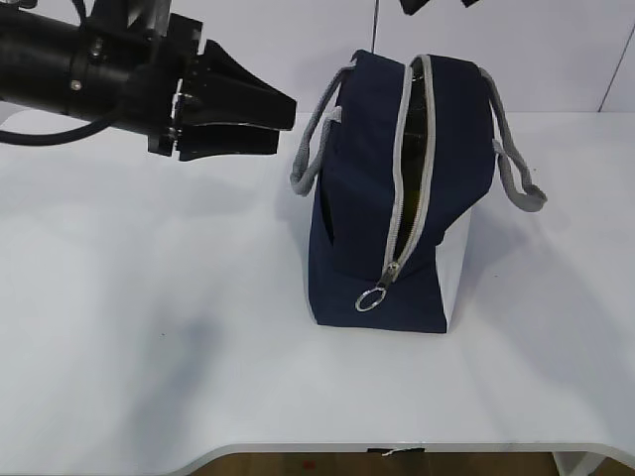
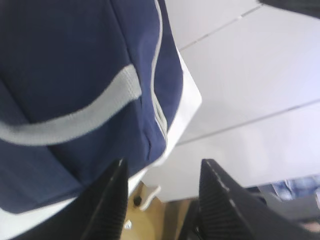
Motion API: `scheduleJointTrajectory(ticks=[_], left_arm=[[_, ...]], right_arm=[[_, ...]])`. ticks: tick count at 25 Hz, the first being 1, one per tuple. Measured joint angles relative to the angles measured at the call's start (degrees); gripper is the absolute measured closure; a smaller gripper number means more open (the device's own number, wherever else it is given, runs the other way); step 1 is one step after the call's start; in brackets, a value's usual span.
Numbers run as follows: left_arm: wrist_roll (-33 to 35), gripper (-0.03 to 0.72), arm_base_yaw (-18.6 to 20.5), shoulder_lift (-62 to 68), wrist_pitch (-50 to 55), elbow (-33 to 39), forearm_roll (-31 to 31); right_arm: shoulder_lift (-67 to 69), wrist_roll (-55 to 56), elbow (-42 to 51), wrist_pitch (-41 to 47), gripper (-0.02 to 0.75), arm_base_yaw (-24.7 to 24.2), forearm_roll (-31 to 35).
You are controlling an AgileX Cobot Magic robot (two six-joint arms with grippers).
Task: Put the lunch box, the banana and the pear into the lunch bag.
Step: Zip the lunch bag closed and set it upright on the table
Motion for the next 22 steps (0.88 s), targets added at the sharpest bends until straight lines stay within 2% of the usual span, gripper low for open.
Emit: scheduleJointTrajectory(ticks=[4, 6, 8, 10, 13, 17, 22], left_arm=[[-0.58, 0.349, 3.46, 0.00, 6.94, -0.16, 3.26], [-3.11, 0.355, 5.24, 0.00, 7.97, -0.88, 8.48], [-6.76, 0.357, 6.09, -0.52, 8.10, -2.78, 16.57], [-11.44, 0.358, 6.22, -1.63, 8.59, -5.02, 25.70], [-18.25, 0.360, 6.10, -3.30, 9.56, -8.63, 35.49], [-24.87, 0.365, 5.97, -5.36, 10.10, -10.28, 43.65], [-29.33, 0.374, 5.10, -6.86, 10.83, -10.28, 50.30]], right_arm=[[-6.22, 0.00, 4.57, 0.00, 0.247, 0.00, 0.92], [-9.75, 0.00, 8.00, 0.00, 0.247, 0.00, 1.15], [-13.15, 0.35, 11.56, 0.00, 0.258, 0.00, 1.90], [-16.34, 0.57, 15.15, 0.11, 0.281, 0.00, 3.24], [-19.45, 0.69, 19.25, 0.11, 0.318, 0.00, 5.34], [-22.31, -0.10, 25.96, -0.18, 0.350, 0.00, 7.36], [-27.74, -2.12, 39.09, -11.18, 0.355, 0.00, 9.83]])
